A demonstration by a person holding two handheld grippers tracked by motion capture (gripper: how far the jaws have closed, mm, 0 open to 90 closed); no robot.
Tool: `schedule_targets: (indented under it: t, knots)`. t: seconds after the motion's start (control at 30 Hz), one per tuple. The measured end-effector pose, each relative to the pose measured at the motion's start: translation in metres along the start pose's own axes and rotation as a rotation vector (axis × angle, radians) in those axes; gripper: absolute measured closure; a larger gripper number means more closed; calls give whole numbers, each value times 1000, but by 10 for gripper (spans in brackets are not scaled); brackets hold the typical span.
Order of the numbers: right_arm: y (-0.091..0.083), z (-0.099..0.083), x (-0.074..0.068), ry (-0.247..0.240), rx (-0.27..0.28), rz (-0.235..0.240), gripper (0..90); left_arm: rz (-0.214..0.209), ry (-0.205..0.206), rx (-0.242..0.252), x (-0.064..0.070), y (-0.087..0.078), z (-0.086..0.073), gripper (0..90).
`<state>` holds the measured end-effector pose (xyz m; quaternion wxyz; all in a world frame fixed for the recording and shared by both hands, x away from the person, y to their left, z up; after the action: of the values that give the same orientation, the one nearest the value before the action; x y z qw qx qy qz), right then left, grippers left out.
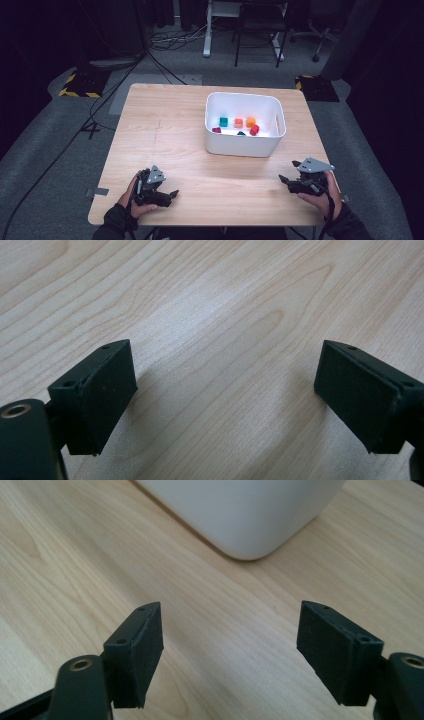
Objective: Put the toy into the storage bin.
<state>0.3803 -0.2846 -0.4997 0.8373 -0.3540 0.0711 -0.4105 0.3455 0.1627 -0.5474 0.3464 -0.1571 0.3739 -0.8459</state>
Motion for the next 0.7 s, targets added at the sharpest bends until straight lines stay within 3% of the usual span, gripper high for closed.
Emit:
schedule_targets:
  t: [0.23,0.43,0.67,0.7]
  knots:
    - [2,-21,-4,12,-16,45,268,-1,1,-1,0,0,0,100]
    - [2,-37,-5,54,-32,67,250,-1,1,-1,0,0,0,100]
    - [0,-51,-3,73,-43,78,244,-4,-6,1,0,1,1,99]
    - [0,-52,-3,94,-38,75,238,-4,-7,2,0,1,1,98]
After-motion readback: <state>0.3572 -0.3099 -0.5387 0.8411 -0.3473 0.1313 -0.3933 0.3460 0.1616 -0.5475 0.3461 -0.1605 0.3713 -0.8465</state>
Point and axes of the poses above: each handheld gripper's, and its own axes: y roughly forward along the jaws, z roughly out of its top, x roughly to its right, the point moved 6 cm from there along y, roughly forward along the jaws, and after that the axes turned 1 degree about y, right-handed, at the moved point
